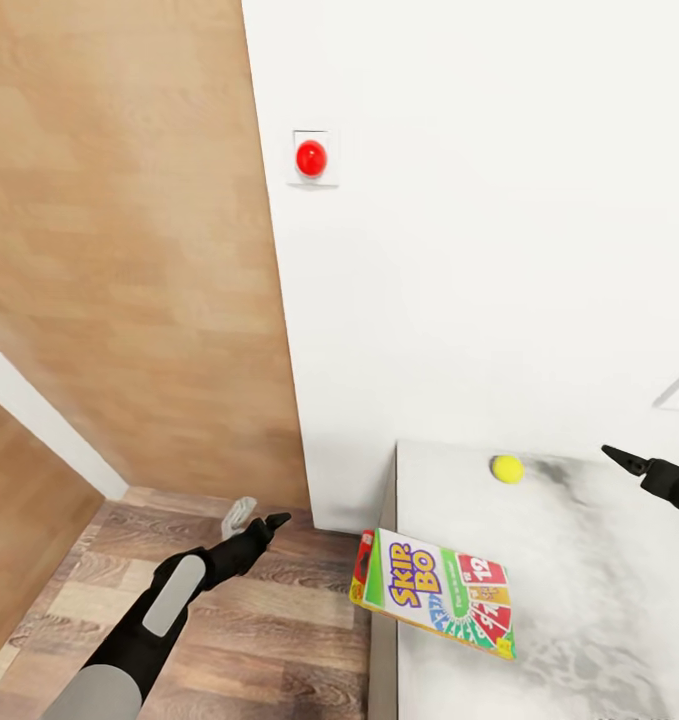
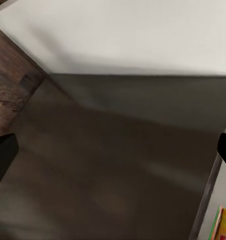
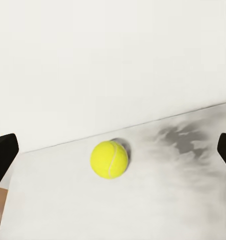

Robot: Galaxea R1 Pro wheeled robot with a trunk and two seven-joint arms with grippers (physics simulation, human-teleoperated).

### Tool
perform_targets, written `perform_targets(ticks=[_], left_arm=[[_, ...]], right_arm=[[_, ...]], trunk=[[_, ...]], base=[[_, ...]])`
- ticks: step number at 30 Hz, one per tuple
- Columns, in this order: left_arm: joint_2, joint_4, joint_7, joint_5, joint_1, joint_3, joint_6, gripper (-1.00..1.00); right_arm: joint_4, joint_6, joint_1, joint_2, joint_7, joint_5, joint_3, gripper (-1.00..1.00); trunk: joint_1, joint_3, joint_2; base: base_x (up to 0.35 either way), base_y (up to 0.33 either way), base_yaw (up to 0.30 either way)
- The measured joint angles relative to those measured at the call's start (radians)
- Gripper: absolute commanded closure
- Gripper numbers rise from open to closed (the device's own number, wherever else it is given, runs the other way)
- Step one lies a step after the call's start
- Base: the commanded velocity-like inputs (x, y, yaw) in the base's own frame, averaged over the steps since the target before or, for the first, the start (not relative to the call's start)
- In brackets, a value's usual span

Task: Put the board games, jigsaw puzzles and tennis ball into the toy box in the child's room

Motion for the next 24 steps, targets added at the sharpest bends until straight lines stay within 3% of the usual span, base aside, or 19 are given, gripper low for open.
perform_targets(ticks=[4,10,14,15,18,24], left_arm=[[-0.002,0.008,-0.022,-0.001,0.000,-0.012,-0.006,-1.00],[-0.005,0.038,-0.079,-0.018,-0.002,-0.067,-0.015,-1.00],[-0.008,0.099,-0.153,-0.041,-0.030,-0.130,-0.050,-1.00],[-0.008,0.100,-0.153,-0.042,-0.031,-0.130,-0.051,-1.00],[-0.009,0.157,-0.229,-0.053,-0.051,-0.172,-0.074,-1.00],[-0.008,0.218,-0.318,-0.063,-0.066,-0.209,-0.091,-1.00]], right_arm=[[0.000,0.000,0.000,0.000,0.000,0.000,-0.003,-1.00],[0.000,0.000,0.000,0.000,0.000,-0.001,-0.006,-1.00],[0.000,0.000,0.000,0.001,0.000,0.000,-0.007,-1.00],[0.000,0.000,0.000,0.001,0.000,-0.001,-0.007,-1.00],[0.000,0.000,0.000,0.002,0.000,-0.001,-0.007,-1.00],[0.000,0.000,0.000,0.002,0.000,-0.001,-0.007,-1.00]], trunk=[[0.000,0.000,0.000],[0.000,0.000,0.000],[0.000,0.000,0.000],[0.000,0.000,0.000],[0.000,0.000,0.000],[0.000,0.000,0.000]], base=[[0.002,0.000,-0.031],[0.001,0.000,-0.014],[0.000,0.000,-0.006],[0.000,0.000,-0.004],[0.000,0.000,-0.003],[0.000,0.000,-0.001]])
